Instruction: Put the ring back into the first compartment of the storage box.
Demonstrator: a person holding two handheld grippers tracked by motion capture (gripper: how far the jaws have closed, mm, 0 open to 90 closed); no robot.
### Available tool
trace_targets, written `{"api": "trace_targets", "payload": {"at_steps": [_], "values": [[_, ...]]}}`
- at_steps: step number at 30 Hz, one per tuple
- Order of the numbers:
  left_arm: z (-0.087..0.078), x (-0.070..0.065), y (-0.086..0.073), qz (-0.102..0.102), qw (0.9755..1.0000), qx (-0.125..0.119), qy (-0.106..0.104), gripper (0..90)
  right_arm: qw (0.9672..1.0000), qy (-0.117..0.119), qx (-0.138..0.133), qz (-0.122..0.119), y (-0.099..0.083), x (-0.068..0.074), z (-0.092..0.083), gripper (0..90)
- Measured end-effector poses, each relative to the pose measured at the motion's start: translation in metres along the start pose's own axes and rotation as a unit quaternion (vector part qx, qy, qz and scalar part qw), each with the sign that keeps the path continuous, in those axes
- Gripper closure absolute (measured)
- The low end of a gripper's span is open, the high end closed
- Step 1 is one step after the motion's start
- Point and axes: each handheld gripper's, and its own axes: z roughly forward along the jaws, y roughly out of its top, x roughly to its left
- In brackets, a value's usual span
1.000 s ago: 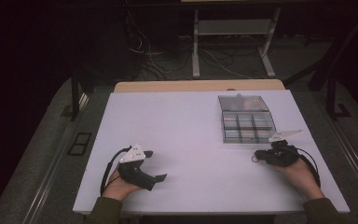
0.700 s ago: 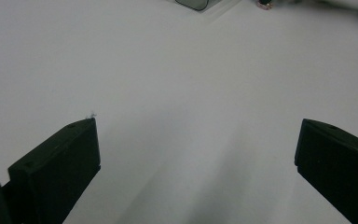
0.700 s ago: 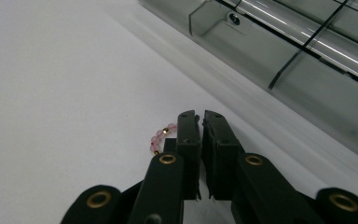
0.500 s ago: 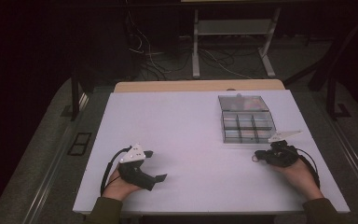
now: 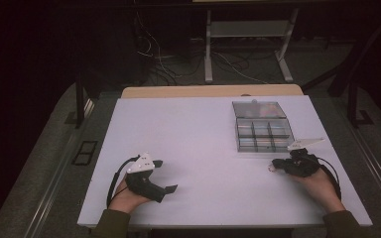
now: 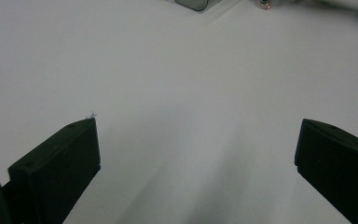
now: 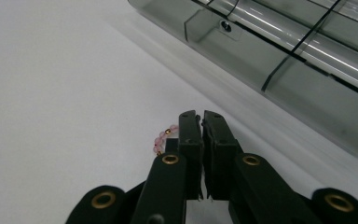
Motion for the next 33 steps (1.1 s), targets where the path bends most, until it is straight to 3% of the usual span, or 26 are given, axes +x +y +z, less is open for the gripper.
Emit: {"api": "trace_targets", "payload": {"at_steps": [33], "values": [[0.000,0.000,0.000,0.000,1.0000,-0.001,-0.001,0.0,0.9987,0.024,-0.045,0.011,0.005,0.004,-0.022,85.9]]}}
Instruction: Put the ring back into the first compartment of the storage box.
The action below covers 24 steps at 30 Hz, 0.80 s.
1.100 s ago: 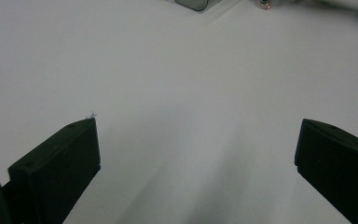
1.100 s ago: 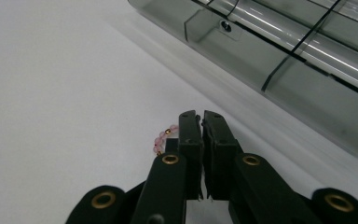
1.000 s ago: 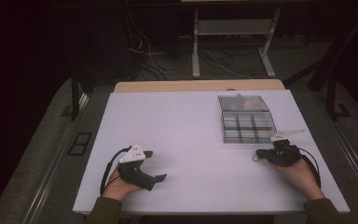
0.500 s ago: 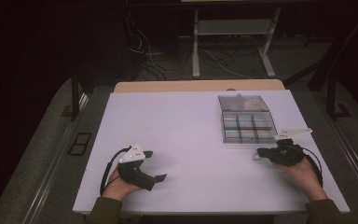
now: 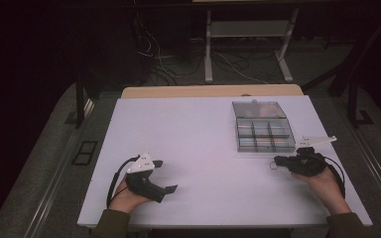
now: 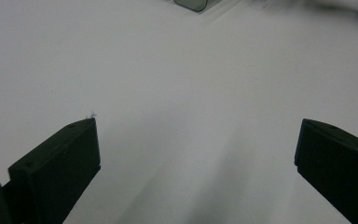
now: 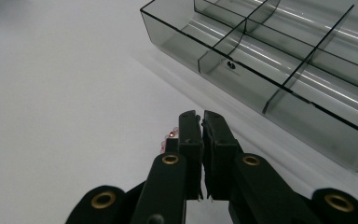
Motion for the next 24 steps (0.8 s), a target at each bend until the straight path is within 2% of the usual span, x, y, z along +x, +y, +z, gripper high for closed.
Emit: {"api": "trace_targets", "payload": {"at_steps": [24], "values": [[0.002,-0.001,0.000,0.003,1.0000,0.005,-0.004,0.0,0.9997,0.001,-0.025,-0.008,0.016,0.004,-0.010,85.9]]}}
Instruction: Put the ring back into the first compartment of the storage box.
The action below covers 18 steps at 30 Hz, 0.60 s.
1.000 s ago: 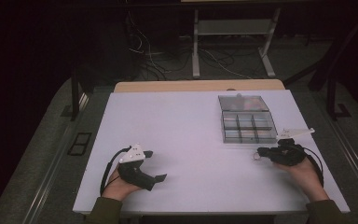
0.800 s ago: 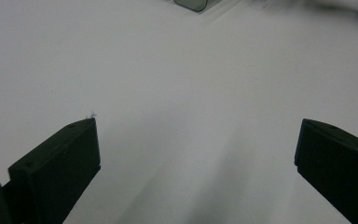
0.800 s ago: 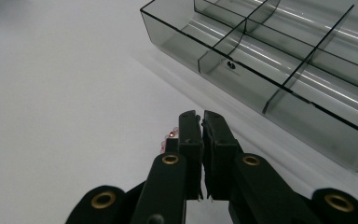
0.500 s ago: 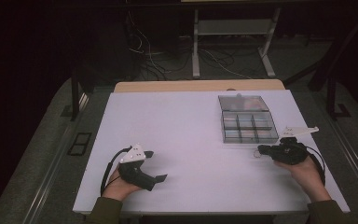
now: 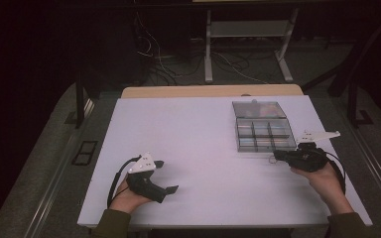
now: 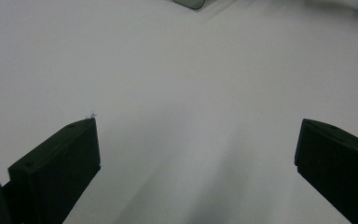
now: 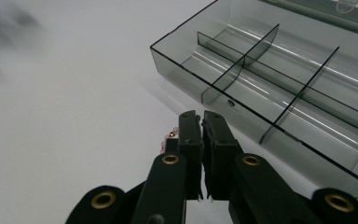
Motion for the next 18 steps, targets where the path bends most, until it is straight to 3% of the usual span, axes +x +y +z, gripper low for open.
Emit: {"api": "trace_targets", "payload": {"at_steps": [18], "values": [[-0.002,0.000,0.000,-0.001,1.0000,-0.004,0.001,0.0,0.9999,-0.002,-0.014,0.006,0.014,-0.005,0.004,85.9]]}}
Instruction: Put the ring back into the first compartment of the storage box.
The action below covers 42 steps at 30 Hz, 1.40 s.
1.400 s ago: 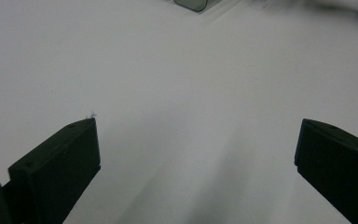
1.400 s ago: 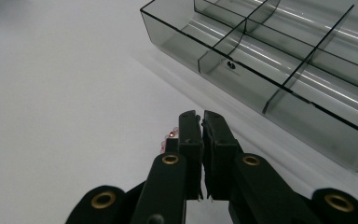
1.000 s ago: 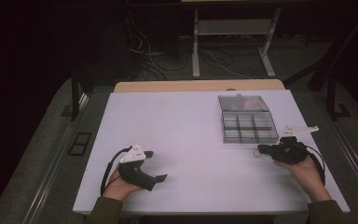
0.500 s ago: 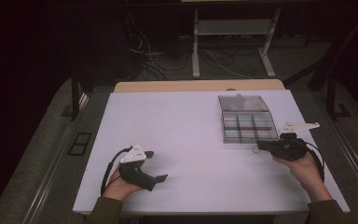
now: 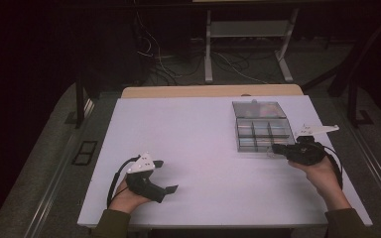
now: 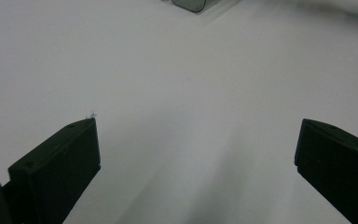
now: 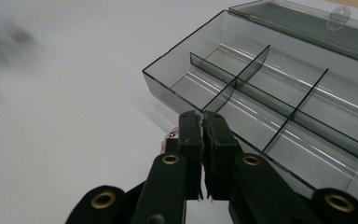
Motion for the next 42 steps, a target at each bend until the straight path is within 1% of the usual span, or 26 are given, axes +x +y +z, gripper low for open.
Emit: {"api": "trace_targets", "payload": {"at_steps": [3,5,6,7,9,20,26,27,42], "values": [[0.000,0.000,0.000,0.000,1.0000,0.000,0.000,0.0,1.0000,-0.001,-0.003,-0.003,0.002,-0.001,0.001,86.0],[0.000,0.000,0.000,0.001,1.0000,0.000,0.000,0.0,1.0000,0.002,-0.003,0.001,0.004,0.000,0.001,86.0],[0.000,0.000,0.000,0.000,1.0000,0.000,0.000,0.0,1.0000,0.001,-0.006,-0.003,0.005,-0.001,0.002,85.9],[0.000,0.000,0.000,0.001,1.0000,0.000,0.000,0.0,1.0000,0.001,-0.005,0.000,0.006,0.000,0.002,86.0],[0.000,0.000,0.000,0.002,1.0000,0.001,-0.001,0.0,1.0000,0.001,-0.008,-0.003,0.008,-0.001,0.003,85.9],[0.000,0.000,0.000,0.001,1.0000,-0.001,-0.001,0.0,0.9999,0.003,-0.011,-0.001,0.016,-0.002,0.009,85.9],[0.000,0.000,0.000,0.001,1.0000,0.000,-0.001,0.0,0.9999,0.001,-0.015,0.003,0.020,-0.004,0.011,86.0],[0.000,0.000,0.000,0.001,1.0000,0.000,-0.002,0.0,0.9998,-0.002,-0.018,0.000,0.021,-0.004,0.012,85.9],[0.000,0.000,0.000,0.000,1.0000,-0.001,-0.002,0.0,0.9997,-0.009,-0.020,0.004,0.031,-0.011,0.022,85.9]]}}
